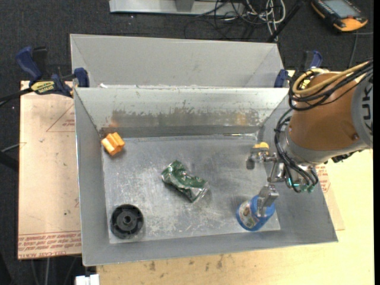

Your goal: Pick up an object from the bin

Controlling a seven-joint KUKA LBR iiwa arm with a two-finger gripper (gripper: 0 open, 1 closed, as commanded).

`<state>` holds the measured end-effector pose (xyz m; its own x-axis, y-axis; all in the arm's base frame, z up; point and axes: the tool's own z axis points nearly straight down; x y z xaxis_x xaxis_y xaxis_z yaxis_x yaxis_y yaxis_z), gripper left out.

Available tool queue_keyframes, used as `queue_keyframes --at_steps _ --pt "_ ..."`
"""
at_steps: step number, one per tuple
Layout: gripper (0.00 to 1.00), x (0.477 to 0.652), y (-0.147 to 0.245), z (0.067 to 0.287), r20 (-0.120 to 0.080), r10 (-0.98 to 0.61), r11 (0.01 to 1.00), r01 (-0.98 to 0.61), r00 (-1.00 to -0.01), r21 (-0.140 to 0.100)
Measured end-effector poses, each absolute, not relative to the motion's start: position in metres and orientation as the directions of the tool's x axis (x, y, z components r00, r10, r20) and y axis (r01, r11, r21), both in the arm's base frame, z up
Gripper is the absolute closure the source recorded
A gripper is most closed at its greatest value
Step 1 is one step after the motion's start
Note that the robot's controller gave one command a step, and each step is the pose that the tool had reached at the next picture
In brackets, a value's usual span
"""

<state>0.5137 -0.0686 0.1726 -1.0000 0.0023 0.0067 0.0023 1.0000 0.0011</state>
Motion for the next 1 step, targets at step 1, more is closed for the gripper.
queue_keyframes --at_steps 1 --pt "0.0 0.5154 -0.0684 0.1761 0.0 0.0 1.0 0.0 -1.0 0.0"
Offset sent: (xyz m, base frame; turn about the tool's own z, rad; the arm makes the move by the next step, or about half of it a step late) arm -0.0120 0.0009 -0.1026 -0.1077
